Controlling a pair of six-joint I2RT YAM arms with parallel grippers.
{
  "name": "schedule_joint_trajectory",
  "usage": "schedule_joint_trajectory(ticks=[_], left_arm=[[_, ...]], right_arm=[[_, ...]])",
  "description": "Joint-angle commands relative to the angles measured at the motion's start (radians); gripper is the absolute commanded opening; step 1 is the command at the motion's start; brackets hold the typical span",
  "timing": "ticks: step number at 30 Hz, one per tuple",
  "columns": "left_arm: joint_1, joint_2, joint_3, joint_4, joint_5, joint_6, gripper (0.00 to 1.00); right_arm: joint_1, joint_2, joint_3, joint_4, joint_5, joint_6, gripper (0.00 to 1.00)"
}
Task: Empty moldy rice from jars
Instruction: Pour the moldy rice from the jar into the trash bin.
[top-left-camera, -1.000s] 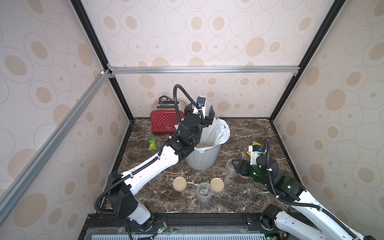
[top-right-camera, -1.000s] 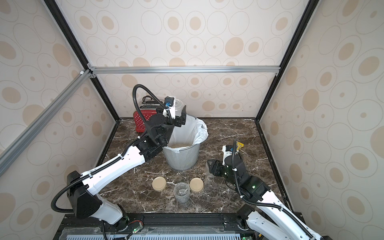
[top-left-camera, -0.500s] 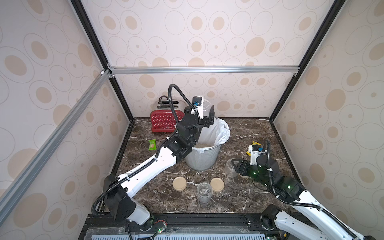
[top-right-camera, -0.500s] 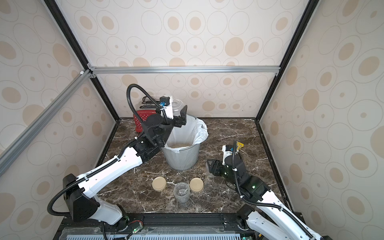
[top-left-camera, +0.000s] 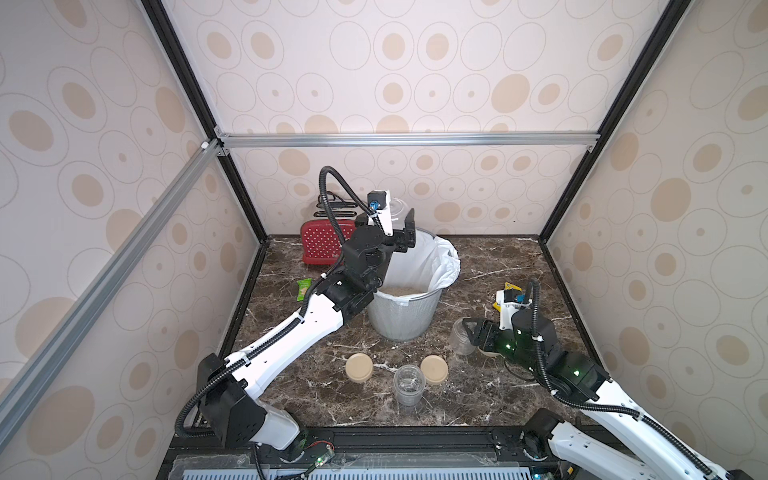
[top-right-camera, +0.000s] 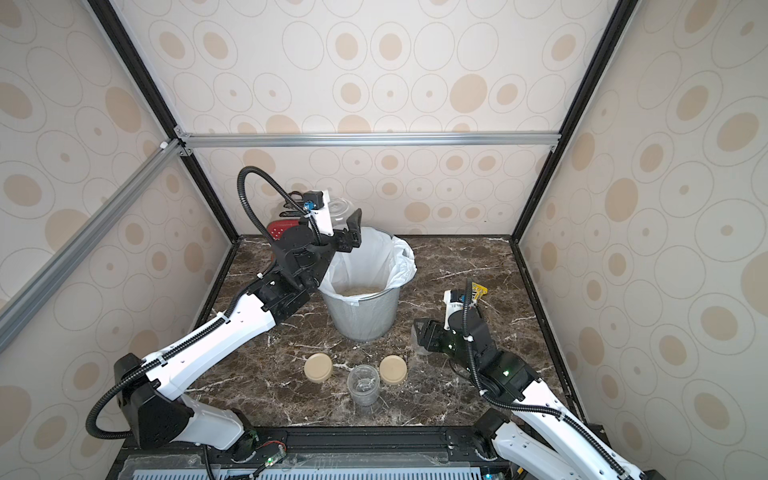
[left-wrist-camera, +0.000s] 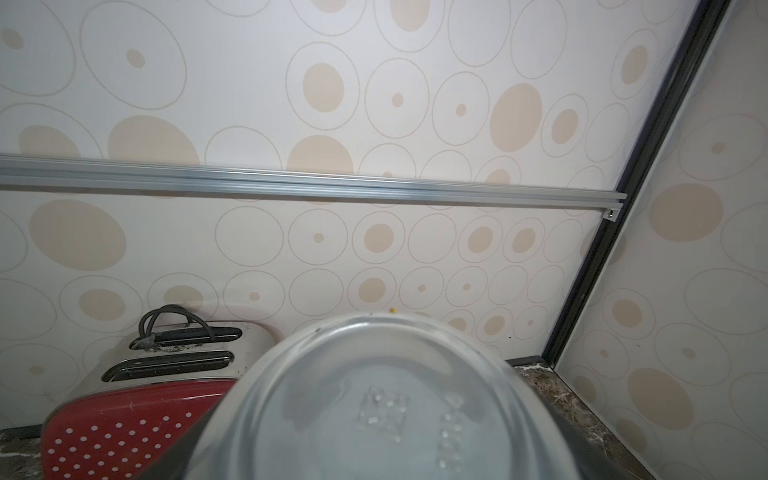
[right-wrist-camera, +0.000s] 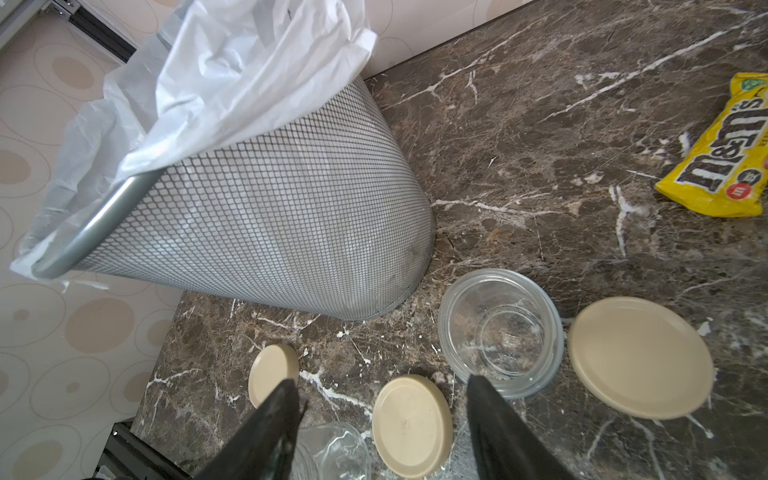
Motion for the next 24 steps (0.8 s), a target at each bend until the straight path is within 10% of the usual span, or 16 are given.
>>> schedule_joint_trajectory(ticks=[1,12,16,24], left_arm=[[0.043,-0.049,0.038,0.040,0.048,-0.142,0.45],[0.062,-0.063,0.044,0.044,0.101,-0.178,0.43],[-0.077,-0.039,0.126,-0.003,0.033,0.104,0.46],[0.035,-0.070,0.047,0.042,0.050,-0.268,0.45]], right_arm=[[0.007,0.004,-0.006,0.022,-0.007,0.007,0.66],[0.008,-0.020,-0.013,0.027,-0.005,0.006,0.66],[0.008,-0.013,-0.014,0.036,-0.010,0.008,0.66],[0.008,-0.016,-0.007,0.127,-0.088,-0.040,0.66]])
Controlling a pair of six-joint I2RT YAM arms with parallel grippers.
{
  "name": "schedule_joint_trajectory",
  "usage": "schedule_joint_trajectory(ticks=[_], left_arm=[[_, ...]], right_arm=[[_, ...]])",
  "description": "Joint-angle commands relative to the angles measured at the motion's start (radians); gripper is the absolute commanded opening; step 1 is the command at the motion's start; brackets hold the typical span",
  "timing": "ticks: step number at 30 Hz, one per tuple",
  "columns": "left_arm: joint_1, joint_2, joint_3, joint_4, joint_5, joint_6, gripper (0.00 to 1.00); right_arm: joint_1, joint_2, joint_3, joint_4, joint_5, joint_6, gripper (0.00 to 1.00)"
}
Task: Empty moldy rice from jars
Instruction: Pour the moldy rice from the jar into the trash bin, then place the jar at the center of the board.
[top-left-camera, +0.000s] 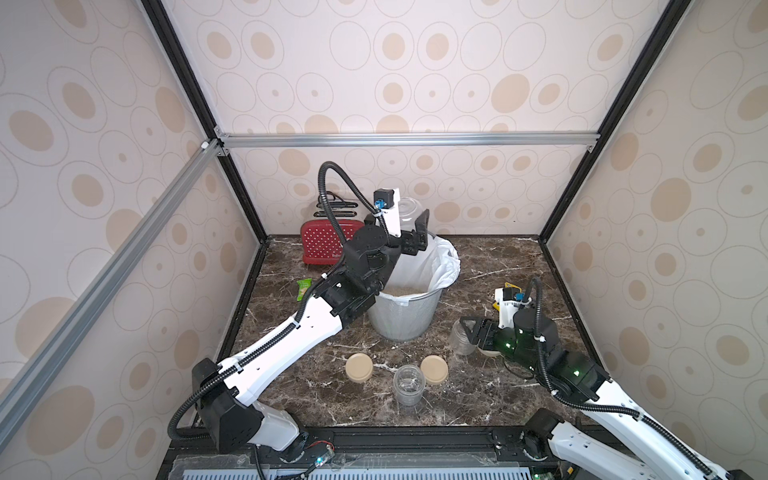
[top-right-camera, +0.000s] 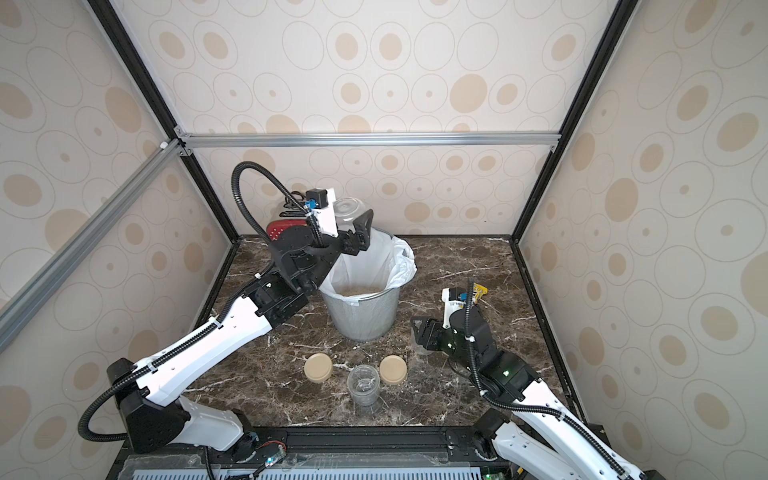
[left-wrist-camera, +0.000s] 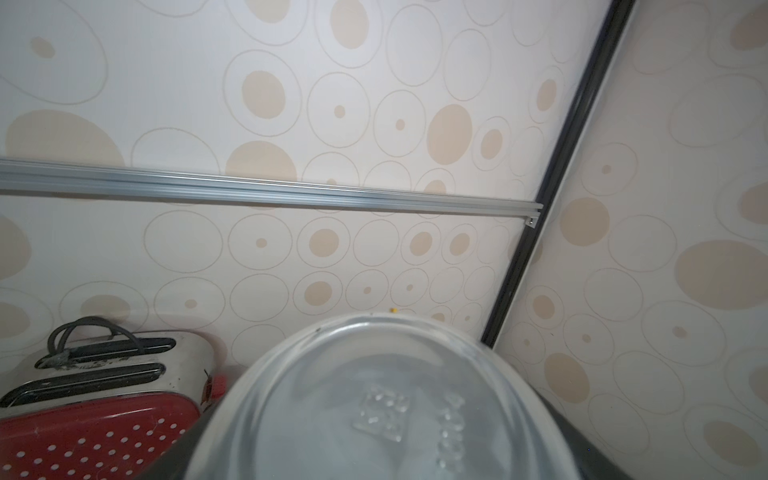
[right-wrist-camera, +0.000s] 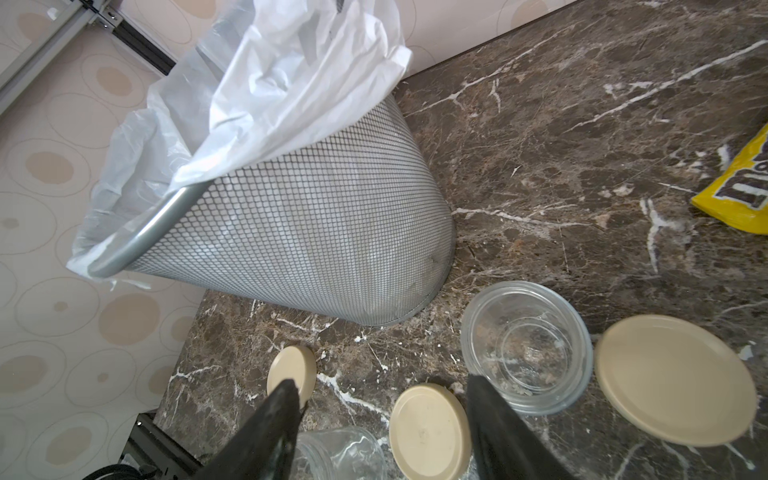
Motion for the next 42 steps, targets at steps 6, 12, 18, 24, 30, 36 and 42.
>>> schedule_joint_trajectory(ticks=[6,12,18,24,30,36,42], left_arm=[[0.050,-0.101,-0.046,0.135,-0.008,-0.436,0.47],[0.061,-0.123,-0.093,0.180,0.009,-0.650,0.47],[0.062,-0.139,-0.121,0.201,0.040,-0.804,0.47],[0.062,-0.144,-0.132,0.202,0.071,-0.886,0.47],[0.060,-0.130,-0.150,0.234,0.091,-0.964,0.47],[0.060,-0.096,-0.137,0.267,0.141,-1.018,0.47],[0.062,-0.105,-0.141,0.267,0.140,-1.001,0.47]], right_arm=[[0.008,-0.024,-0.010,0.343,-0.134,-0.116,0.64],[0.009,0.154,0.127,0.522,-0.325,-0.190,0.62],[0.009,0.341,0.260,0.708,-0.473,-0.174,0.59],[0.016,0.466,0.381,0.797,-0.533,-0.180,0.55],[0.018,0.525,0.422,0.873,-0.530,-0.180,0.53],[0.020,0.579,0.454,0.908,-0.535,-0.196,0.48],[0.019,0.621,0.476,0.931,-0.537,-0.191,0.42]])
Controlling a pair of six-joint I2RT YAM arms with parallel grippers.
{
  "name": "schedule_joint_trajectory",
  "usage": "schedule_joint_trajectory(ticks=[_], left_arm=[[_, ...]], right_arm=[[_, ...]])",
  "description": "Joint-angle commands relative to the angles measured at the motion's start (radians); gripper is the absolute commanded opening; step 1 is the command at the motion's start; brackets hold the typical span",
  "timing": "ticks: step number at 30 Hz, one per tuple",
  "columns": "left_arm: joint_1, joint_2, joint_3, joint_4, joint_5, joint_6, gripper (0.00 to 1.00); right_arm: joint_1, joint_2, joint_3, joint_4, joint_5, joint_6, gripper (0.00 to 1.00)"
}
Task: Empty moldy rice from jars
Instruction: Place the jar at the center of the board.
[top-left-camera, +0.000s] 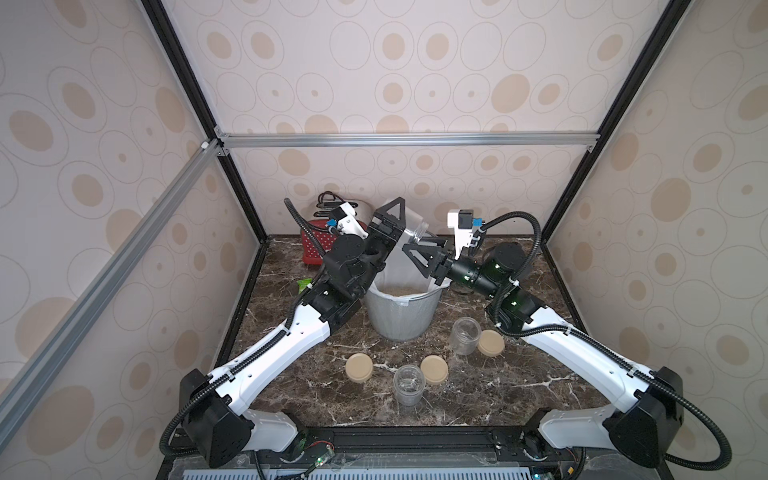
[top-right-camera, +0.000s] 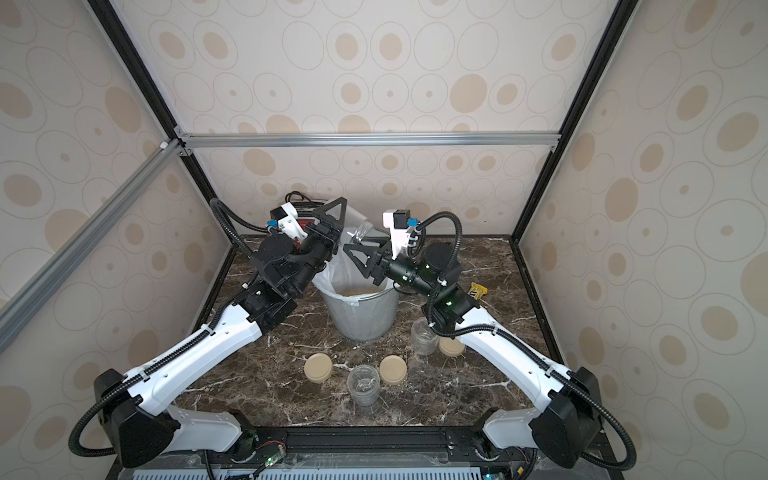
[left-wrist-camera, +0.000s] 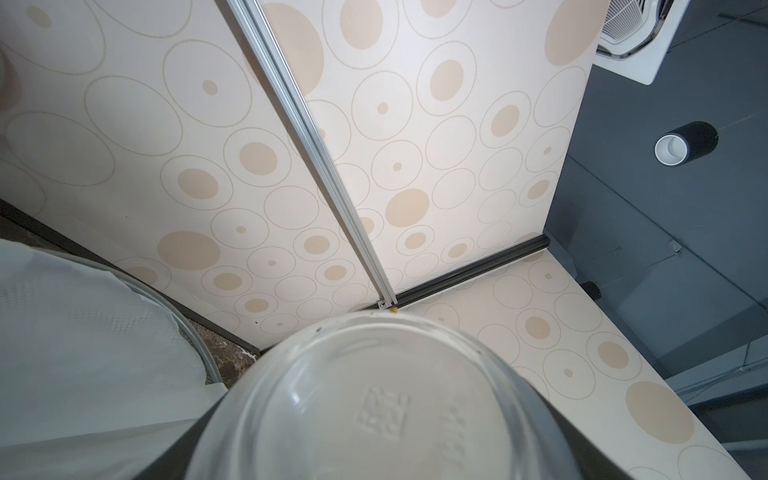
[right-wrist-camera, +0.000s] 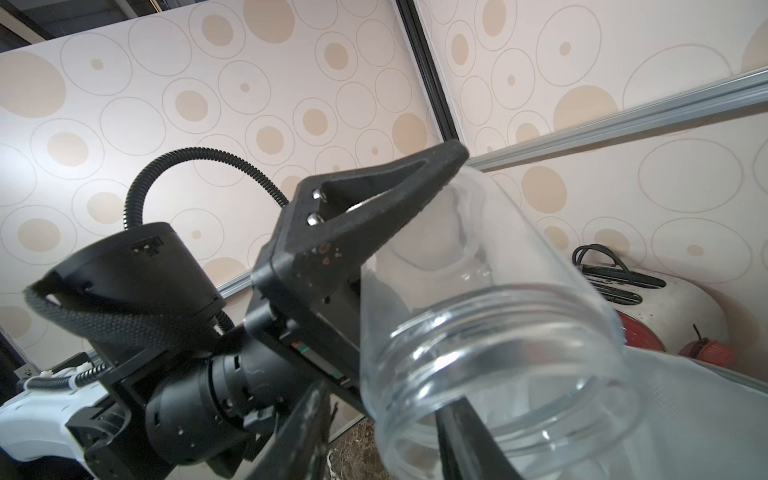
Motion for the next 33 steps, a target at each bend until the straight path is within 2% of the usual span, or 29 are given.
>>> schedule_joint_trajectory(ticks=[1,23,27,31,33], left_arm=[[0.005,-0.020,0.028,0.103,0.009,-0.023,0.47],[0.005,-0.015,0.044,0.100,0.066,-0.053,0.49],[0.005,-0.011,0.048,0.100,0.079,-0.064,0.51],[0.005,-0.011,0.042,0.105,0.079,-0.071,0.54],[0.006,-0.018,0.035,0.104,0.068,-0.065,0.58]], right_arm=[[0.009,0.017,0.034,0.065,-0.012,-0.011,0.42],[0.009,0.124,0.090,0.116,-0.014,0.008,0.25],[0.008,0.139,0.103,0.113,-0.019,0.005,0.17],[0.008,0.153,0.113,0.102,-0.021,0.002,0.01],[0.007,0.154,0.111,0.092,-0.009,0.002,0.00]])
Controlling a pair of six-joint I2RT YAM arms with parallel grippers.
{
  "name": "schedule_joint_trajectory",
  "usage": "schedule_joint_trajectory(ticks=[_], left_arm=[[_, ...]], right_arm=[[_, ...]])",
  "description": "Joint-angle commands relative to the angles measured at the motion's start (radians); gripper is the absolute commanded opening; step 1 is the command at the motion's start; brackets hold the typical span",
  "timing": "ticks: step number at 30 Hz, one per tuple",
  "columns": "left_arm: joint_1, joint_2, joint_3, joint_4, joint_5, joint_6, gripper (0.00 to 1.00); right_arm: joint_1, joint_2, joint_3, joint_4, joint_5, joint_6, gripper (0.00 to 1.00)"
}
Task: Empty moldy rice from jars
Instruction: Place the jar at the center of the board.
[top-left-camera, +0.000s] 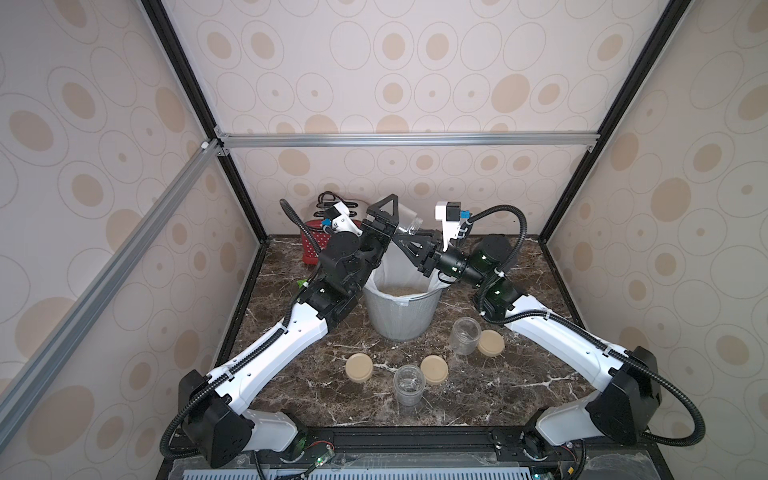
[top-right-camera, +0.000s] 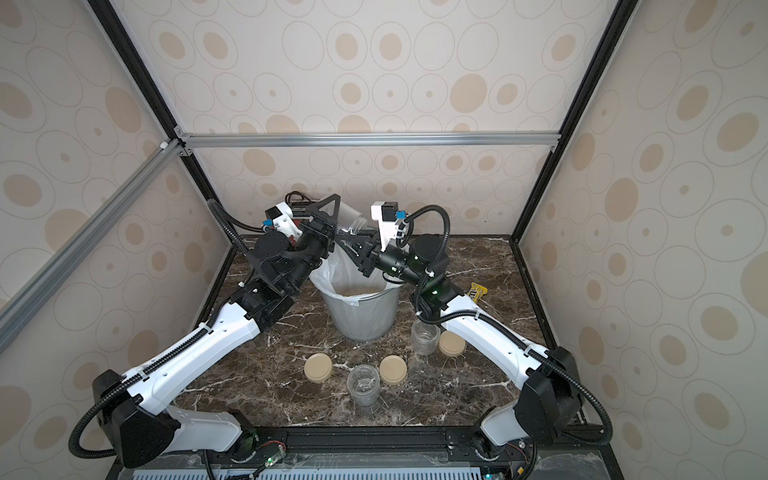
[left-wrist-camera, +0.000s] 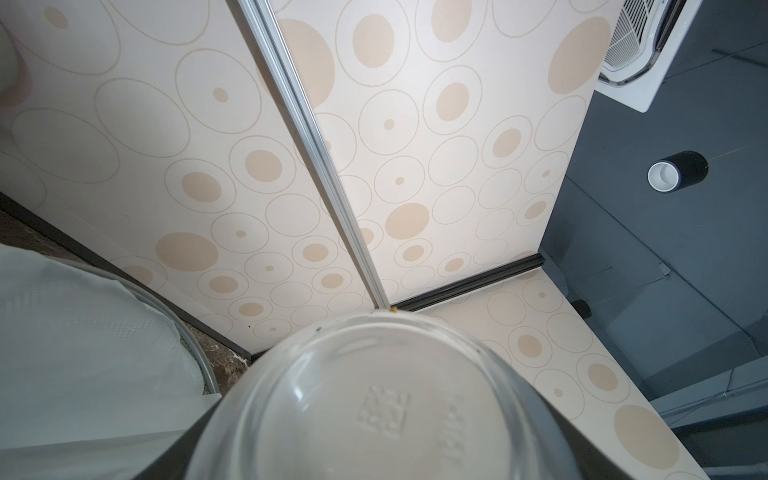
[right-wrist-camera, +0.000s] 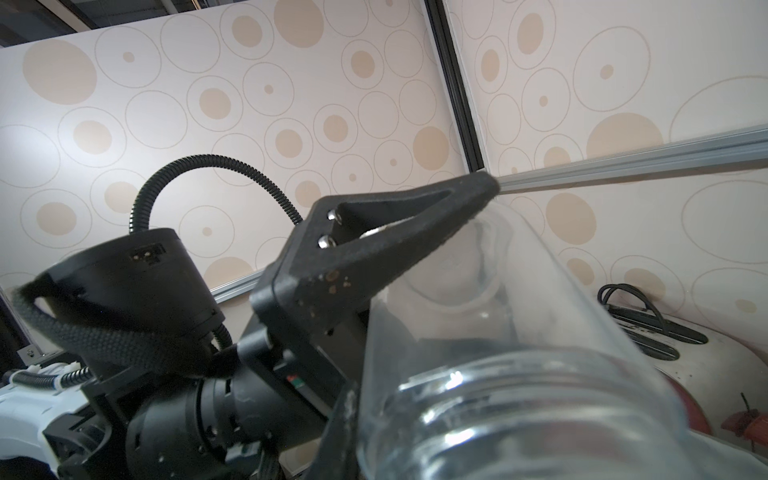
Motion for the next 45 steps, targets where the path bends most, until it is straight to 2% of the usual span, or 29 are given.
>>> schedule_joint_trajectory(ticks=[1,4,6,7,17,25,31,41,45], left_arm=[[-0.019,-0.022,0.030,0.106,0.036,-0.006,0.60],[-0.018,-0.040,0.025,0.084,0.017,0.011,0.76],[-0.015,-0.056,0.020,0.060,-0.005,0.025,0.97],[-0.016,-0.063,0.018,0.052,-0.014,0.033,0.99],[0.005,-0.138,-0.042,-0.028,-0.112,0.042,0.99],[0.023,-0.186,-0.044,-0.133,-0.126,0.084,0.99],[0.033,-0.249,-0.038,-0.206,-0.127,0.279,0.99],[0.033,-0.482,-0.068,-0.444,-0.266,0.737,0.99],[0.032,-0.582,-0.086,-0.557,-0.340,0.840,0.99]], right_arm=[[0.003,0.028,0.022,-0.011,0.051,0.026,0.00],[0.003,0.022,0.014,-0.016,0.072,0.027,0.00],[0.004,0.015,0.011,-0.026,0.085,0.025,0.00],[0.004,0.014,0.009,-0.029,0.088,0.023,0.00],[0.004,-0.009,0.000,-0.056,0.121,0.009,0.00],[0.004,-0.031,0.002,-0.093,0.153,-0.009,0.00],[0.004,-0.043,0.030,-0.182,0.173,-0.025,0.00],[0.003,-0.028,0.204,-0.477,0.127,-0.085,0.00],[0.012,-0.004,0.283,-0.590,0.120,-0.116,0.00]])
